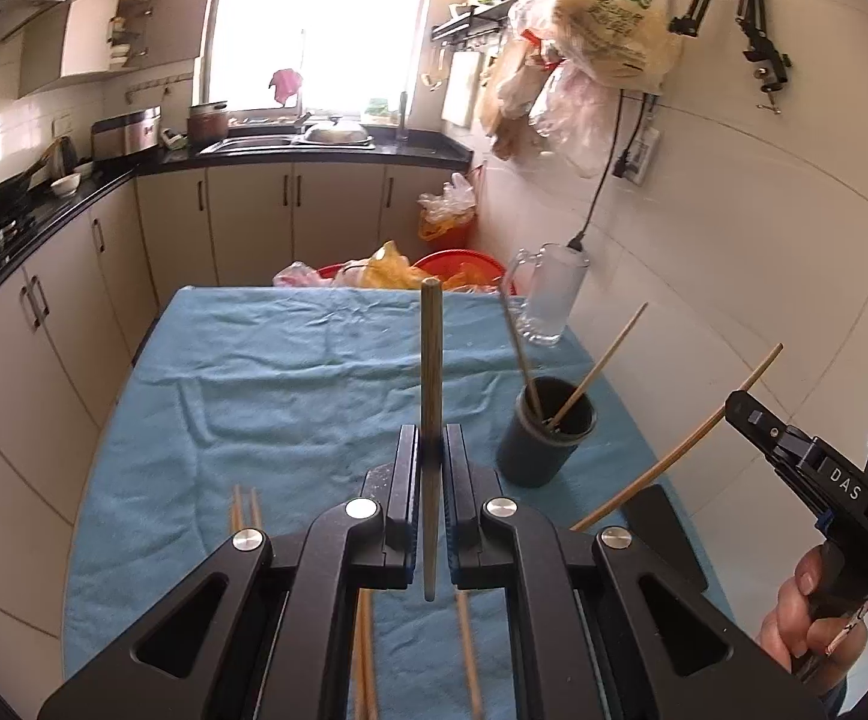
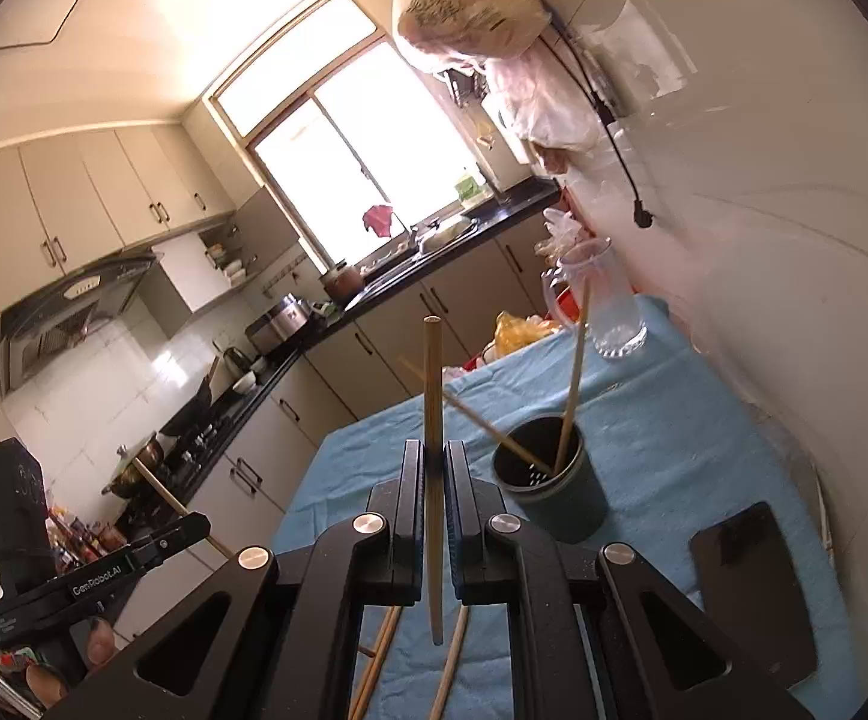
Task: Organize utensils
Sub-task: 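Raise the left tool's chopstick upright over the holder while the right tool carries its own, then open the left tool over the holder while the right tool releases its chopstick into it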
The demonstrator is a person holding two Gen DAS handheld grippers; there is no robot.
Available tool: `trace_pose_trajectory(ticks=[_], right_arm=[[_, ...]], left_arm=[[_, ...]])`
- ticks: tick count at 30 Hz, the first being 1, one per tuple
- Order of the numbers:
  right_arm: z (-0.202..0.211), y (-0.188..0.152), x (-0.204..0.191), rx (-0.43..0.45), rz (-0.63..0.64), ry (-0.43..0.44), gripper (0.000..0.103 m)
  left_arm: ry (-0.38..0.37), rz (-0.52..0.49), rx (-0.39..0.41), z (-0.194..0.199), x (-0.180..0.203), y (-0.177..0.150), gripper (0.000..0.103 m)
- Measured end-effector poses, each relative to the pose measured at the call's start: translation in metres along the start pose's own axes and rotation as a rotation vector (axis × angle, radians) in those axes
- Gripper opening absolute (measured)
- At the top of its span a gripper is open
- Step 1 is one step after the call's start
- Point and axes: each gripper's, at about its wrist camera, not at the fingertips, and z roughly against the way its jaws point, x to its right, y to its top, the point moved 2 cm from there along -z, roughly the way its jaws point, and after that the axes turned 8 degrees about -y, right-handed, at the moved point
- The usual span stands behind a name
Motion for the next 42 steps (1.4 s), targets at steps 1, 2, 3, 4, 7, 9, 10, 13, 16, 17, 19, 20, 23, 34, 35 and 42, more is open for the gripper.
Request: trace_pose_trajectory(ticks=[1,2,3,4,7,9,10,13,16,17,19,20,23,34,35,42], right_arm=[[0.002,0.005,0.003,0.008,-0.003,-0.002,0.007],[0.004,0.008,0.004,0.016,-0.003,-0.005,0.007],[0.006,0.013,0.006,0.026,-0.003,-0.011,0.007],[0.008,0.018,0.008,0.036,-0.003,-0.016,0.007],[0.012,0.032,0.013,0.063,-0.004,-0.030,0.007],[0.013,0.041,0.018,0.075,-0.009,-0.038,0.007],[0.014,0.046,0.019,0.080,-0.013,-0.039,0.007],[0.013,0.062,0.026,0.099,-0.027,-0.053,0.007],[0.011,0.077,0.031,0.120,-0.040,-0.066,0.007],[0.010,0.082,0.033,0.126,-0.043,-0.070,0.007],[0.008,0.090,0.034,0.139,-0.047,-0.080,0.007],[0.006,0.094,0.035,0.143,-0.046,-0.087,0.007],[-0.004,0.103,0.039,0.146,-0.046,-0.105,0.007],[-0.062,0.095,0.061,0.048,-0.053,-0.152,0.007],[-0.069,0.092,0.062,0.030,-0.055,-0.153,0.007],[-0.103,0.073,0.066,-0.062,-0.042,-0.163,0.007]], left_arm=[[-0.002,-0.005,0.002,-0.001,0.003,0.003,0.006],[-0.006,-0.011,0.004,-0.002,0.007,0.007,0.006],[-0.013,-0.018,0.005,-0.004,0.012,0.012,0.006],[-0.017,-0.020,0.005,-0.006,0.016,0.016,0.006],[-0.036,-0.030,0.010,-0.011,0.026,0.029,0.006],[-0.045,-0.038,0.016,-0.016,0.034,0.040,0.006],[-0.049,-0.042,0.019,-0.019,0.038,0.044,0.006],[-0.064,-0.043,0.032,-0.025,0.048,0.059,0.006],[-0.078,-0.045,0.046,-0.033,0.057,0.077,0.006],[-0.083,-0.042,0.052,-0.036,0.060,0.083,0.006],[-0.092,-0.039,0.064,-0.043,0.063,0.093,0.006],[-0.095,-0.036,0.067,-0.048,0.065,0.098,0.006],[-0.114,-0.018,0.065,-0.062,0.068,0.105,0.006],[-0.103,0.023,-0.023,-0.136,0.061,0.093,0.006],[-0.100,0.028,-0.030,-0.140,0.059,0.091,0.006],[-0.091,0.054,-0.078,-0.165,0.044,0.078,0.006]])
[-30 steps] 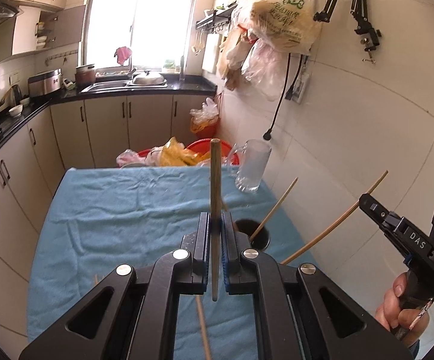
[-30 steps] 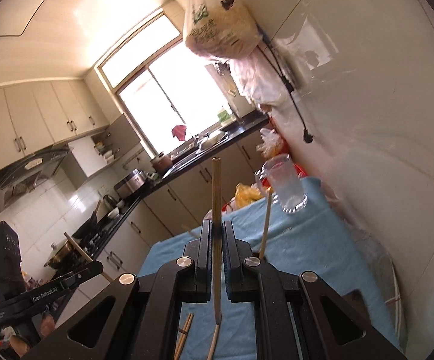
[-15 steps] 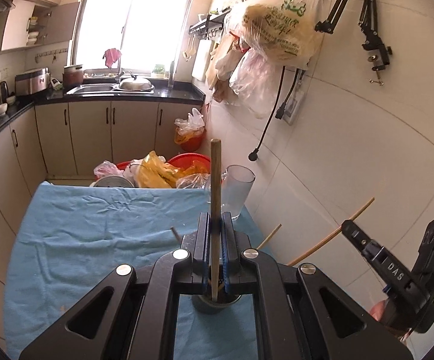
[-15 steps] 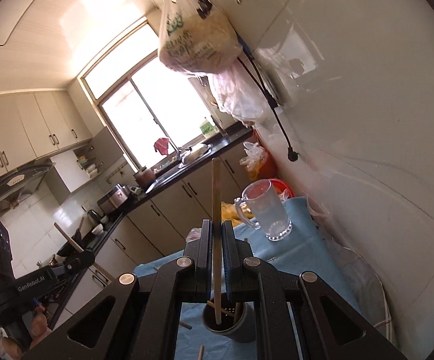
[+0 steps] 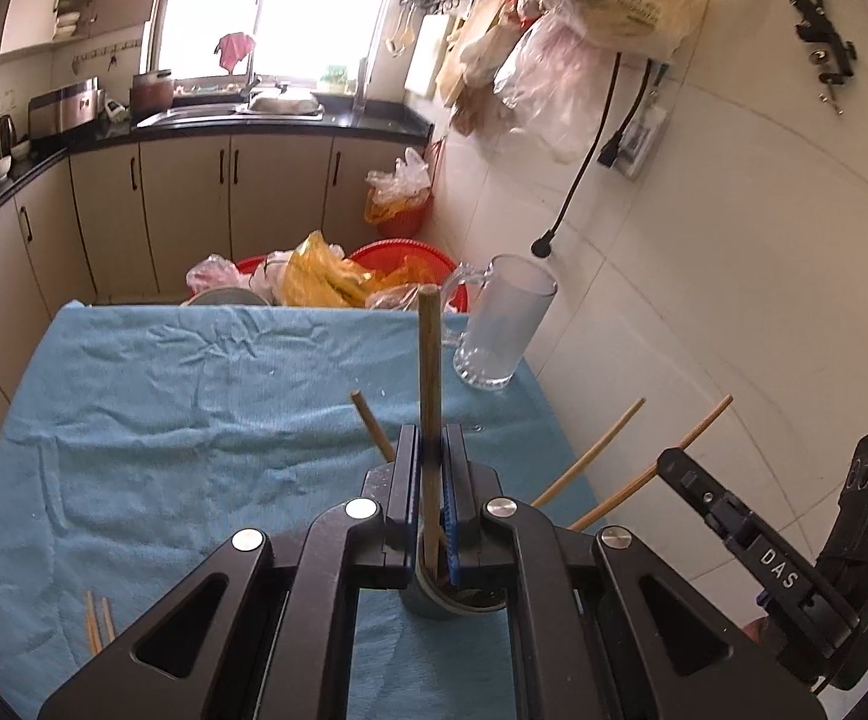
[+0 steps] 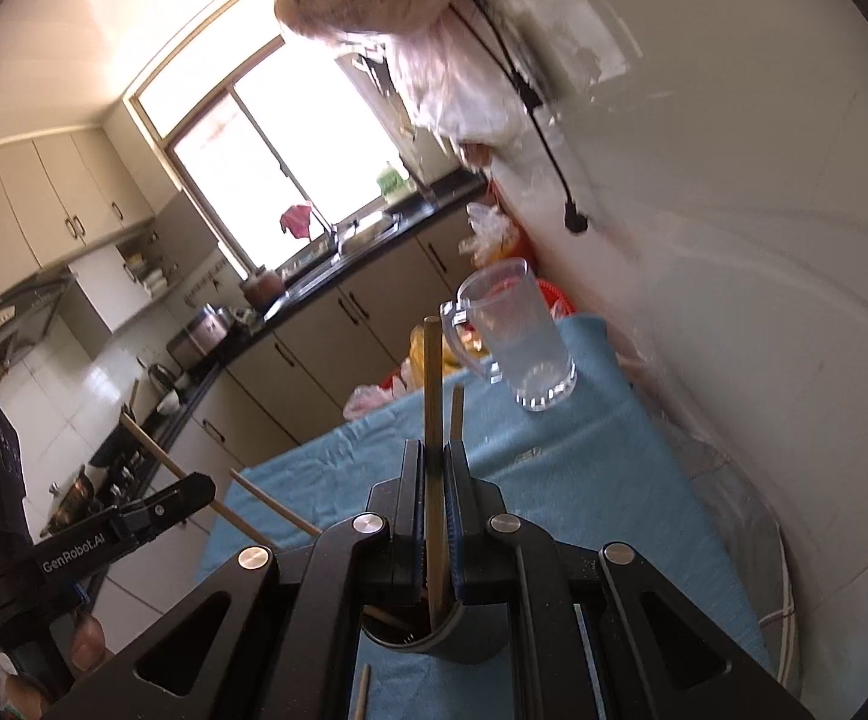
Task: Organize utensils
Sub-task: 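Open the left tool over the holder while the right tool releases its chopstick into it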
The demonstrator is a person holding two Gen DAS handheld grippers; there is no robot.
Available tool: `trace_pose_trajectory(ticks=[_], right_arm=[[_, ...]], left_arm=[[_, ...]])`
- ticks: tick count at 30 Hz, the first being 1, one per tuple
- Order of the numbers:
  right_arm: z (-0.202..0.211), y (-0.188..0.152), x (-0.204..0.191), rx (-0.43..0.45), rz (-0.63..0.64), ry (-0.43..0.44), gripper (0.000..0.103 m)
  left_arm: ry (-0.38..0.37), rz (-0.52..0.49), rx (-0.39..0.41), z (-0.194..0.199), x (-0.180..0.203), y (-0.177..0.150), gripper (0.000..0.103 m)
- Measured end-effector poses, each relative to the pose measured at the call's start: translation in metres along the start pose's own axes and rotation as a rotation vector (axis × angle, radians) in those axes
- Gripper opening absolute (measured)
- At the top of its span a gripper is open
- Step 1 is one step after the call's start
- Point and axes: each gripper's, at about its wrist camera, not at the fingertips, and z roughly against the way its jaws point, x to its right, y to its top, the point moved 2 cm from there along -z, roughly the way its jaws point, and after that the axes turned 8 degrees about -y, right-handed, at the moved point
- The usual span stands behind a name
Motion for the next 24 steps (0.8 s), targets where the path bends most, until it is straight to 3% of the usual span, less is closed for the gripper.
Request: trace_pose_trajectory(ticks=[9,11,13,18,24], right_arm=[[-0.016,-0.006,0.006,-0.044,-0.010,-0.015,0.008],[-0.014,-0.004,0.005,-0.039,-0.003,-0.017,0.008],[-0.011,-0.003,0.006,-0.034,-0.003,-0.020,0.008],[0.003,-0.002,0.007,-0.007,-0.012,-0.021,0.009],[0.024,-0.011,0.006,0.024,0.005,-0.039,0.025]], left_arm=[[0.007,0.019,-0.023,-0.010,-0.010,-0.003,0.007],[0.002,0.023,-0.023,-0.009,-0.011,-0.002,0.013],[0.008,0.022,-0.009,-0.005,-0.011,-0.002,0.029],[0.007,0.019,0.017,0.008,-0.010,-0.002,0.033],[0.018,0.008,0.052,0.029,-0.007,-0.008,0.039]])
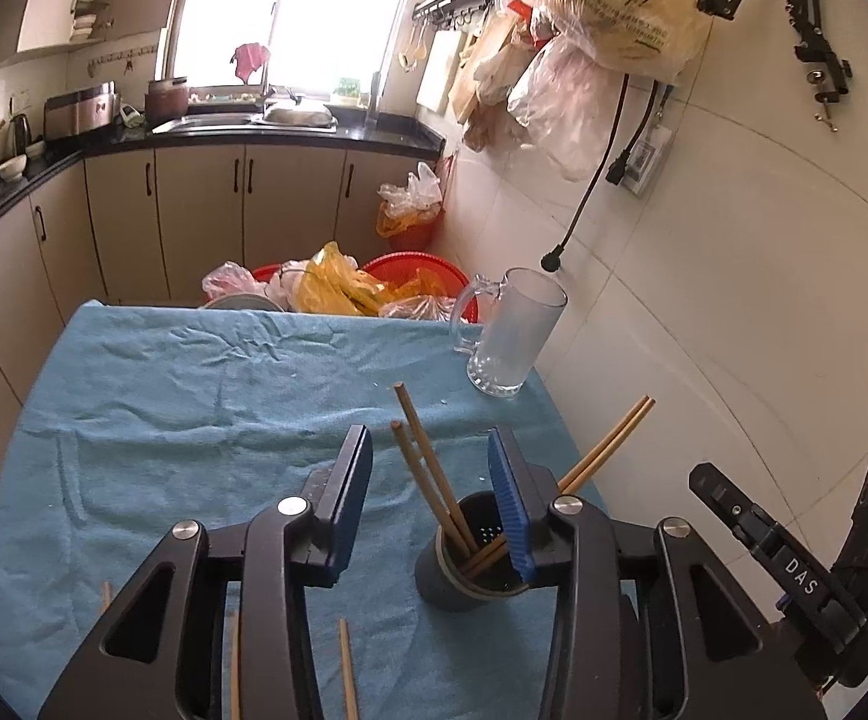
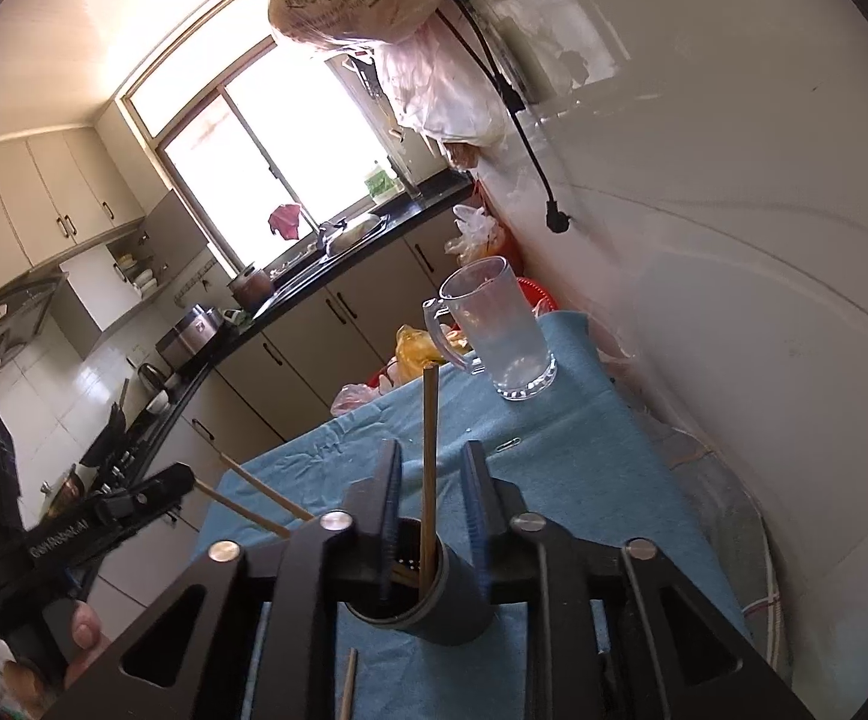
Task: Organize utensils
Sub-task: 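Open the left tool over the holder while the right tool releases its chopstick into it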
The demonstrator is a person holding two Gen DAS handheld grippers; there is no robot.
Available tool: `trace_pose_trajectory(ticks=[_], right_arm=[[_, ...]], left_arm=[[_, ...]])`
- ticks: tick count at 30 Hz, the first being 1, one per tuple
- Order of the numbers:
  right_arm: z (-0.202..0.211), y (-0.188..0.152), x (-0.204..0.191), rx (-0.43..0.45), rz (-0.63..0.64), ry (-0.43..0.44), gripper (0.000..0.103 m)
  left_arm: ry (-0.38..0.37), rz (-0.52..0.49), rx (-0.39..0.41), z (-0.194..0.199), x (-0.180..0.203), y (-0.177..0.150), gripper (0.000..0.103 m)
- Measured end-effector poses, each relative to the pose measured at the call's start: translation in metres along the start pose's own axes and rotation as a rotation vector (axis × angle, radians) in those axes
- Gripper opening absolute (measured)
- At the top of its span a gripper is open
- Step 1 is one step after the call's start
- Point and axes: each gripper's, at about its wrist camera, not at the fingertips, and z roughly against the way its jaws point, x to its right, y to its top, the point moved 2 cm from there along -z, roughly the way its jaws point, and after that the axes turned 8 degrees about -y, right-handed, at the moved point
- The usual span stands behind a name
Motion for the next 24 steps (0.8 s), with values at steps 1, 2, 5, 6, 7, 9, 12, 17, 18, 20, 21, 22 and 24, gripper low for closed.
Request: trace_pose_trajectory(ticks=[1,2,5,6,7,9,12,17,18,20,21,22,24], right_arm=[[0.002,-0.002,-0.002,0.002,0.007,-0.004,0.025],[0.004,-0.004,-0.003,0.003,0.011,-0.006,0.025],[0.010,-0.013,-0.008,0.002,0.027,-0.014,0.029],[0.011,-0.016,-0.009,0.002,0.032,-0.016,0.030],[0.013,-0.019,-0.011,0.002,0.039,-0.019,0.031],[0.015,-0.026,-0.014,0.003,0.053,-0.030,0.032],[0.019,-0.037,-0.020,0.004,0.077,-0.047,0.038],[0.022,-0.053,-0.030,-0.007,0.105,-0.051,0.041],[0.021,-0.056,-0.031,-0.012,0.109,-0.051,0.041],[0.020,-0.062,-0.037,-0.023,0.125,-0.052,0.041],[0.019,-0.065,-0.039,-0.027,0.131,-0.053,0.041],[0.019,-0.068,-0.041,-0.030,0.136,-0.054,0.041],[0.017,-0.075,-0.045,-0.038,0.148,-0.055,0.041]], left_arm=[[0.004,-0.005,0.006,0.004,0.000,-0.002,0.041],[0.006,-0.007,0.011,0.008,0.000,-0.005,0.041],[0.019,-0.019,0.026,0.020,-0.001,-0.014,0.047],[0.027,-0.023,0.031,0.024,-0.002,-0.018,0.049],[0.032,-0.025,0.033,0.027,-0.003,-0.020,0.049],[0.041,-0.027,0.034,0.033,-0.006,-0.028,0.051],[0.055,-0.024,0.028,0.041,-0.013,-0.042,0.052],[0.079,-0.020,0.017,0.050,-0.026,-0.063,0.054],[0.082,-0.013,0.015,0.052,-0.029,-0.066,0.054],[0.085,0.000,0.007,0.054,-0.036,-0.074,0.054],[0.090,0.007,0.003,0.056,-0.041,-0.079,0.054],[0.095,0.011,0.000,0.057,-0.044,-0.084,0.054],[0.104,0.017,-0.005,0.060,-0.051,-0.091,0.054]])
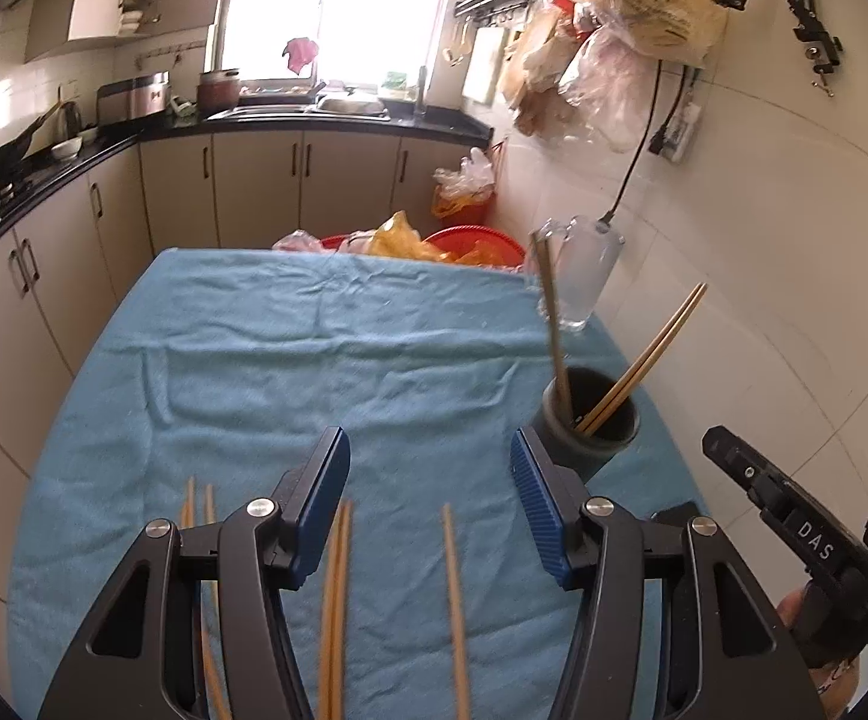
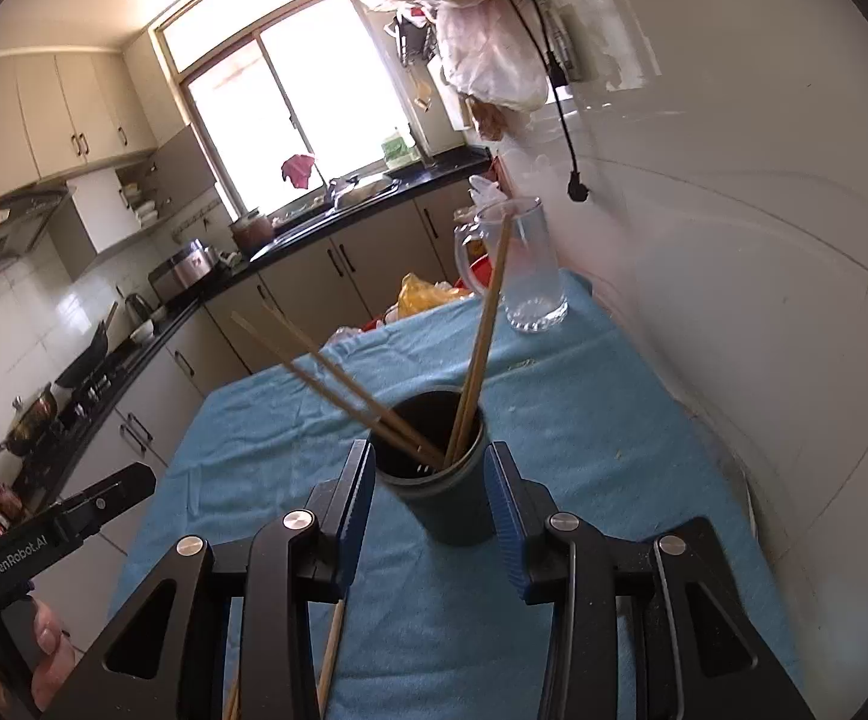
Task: Organize utensils
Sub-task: 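Open the left tool over the holder while the right tool releases its chopstick into it, then move both open tools back over the remaining chopsticks on the towel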
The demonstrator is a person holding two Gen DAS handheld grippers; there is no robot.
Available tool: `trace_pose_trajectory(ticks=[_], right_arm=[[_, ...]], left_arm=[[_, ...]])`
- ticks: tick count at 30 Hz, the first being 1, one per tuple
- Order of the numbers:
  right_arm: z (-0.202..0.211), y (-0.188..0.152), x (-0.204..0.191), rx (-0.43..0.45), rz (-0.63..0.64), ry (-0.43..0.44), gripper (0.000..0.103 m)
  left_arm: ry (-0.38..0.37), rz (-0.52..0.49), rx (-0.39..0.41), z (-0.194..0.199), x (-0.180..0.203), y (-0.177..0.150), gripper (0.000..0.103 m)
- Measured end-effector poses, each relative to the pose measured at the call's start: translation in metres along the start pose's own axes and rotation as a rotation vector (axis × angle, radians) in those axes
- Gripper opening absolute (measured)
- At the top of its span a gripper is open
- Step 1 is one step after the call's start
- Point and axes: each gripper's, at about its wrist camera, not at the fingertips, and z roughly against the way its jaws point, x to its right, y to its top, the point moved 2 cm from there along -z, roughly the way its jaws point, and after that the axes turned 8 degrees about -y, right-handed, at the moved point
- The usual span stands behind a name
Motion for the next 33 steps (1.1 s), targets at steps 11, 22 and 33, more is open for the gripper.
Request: trace_pose_trajectory(ticks=[11,22,33], right_arm=[[-0.018,-0.046,-0.030,-0.093,0.084,0.003,0.045],[-0.030,-0.075,-0.054,-0.153,0.161,0.000,0.045],[-0.038,-0.088,-0.064,-0.208,0.171,0.025,0.045]], left_arm=[[0.091,0.030,-0.041,0.009,-0.050,-0.054,0.056],[0.155,0.091,-0.067,0.020,-0.096,-0.086,0.056],[0.231,0.230,-0.076,0.045,-0.168,-0.107,0.056]])
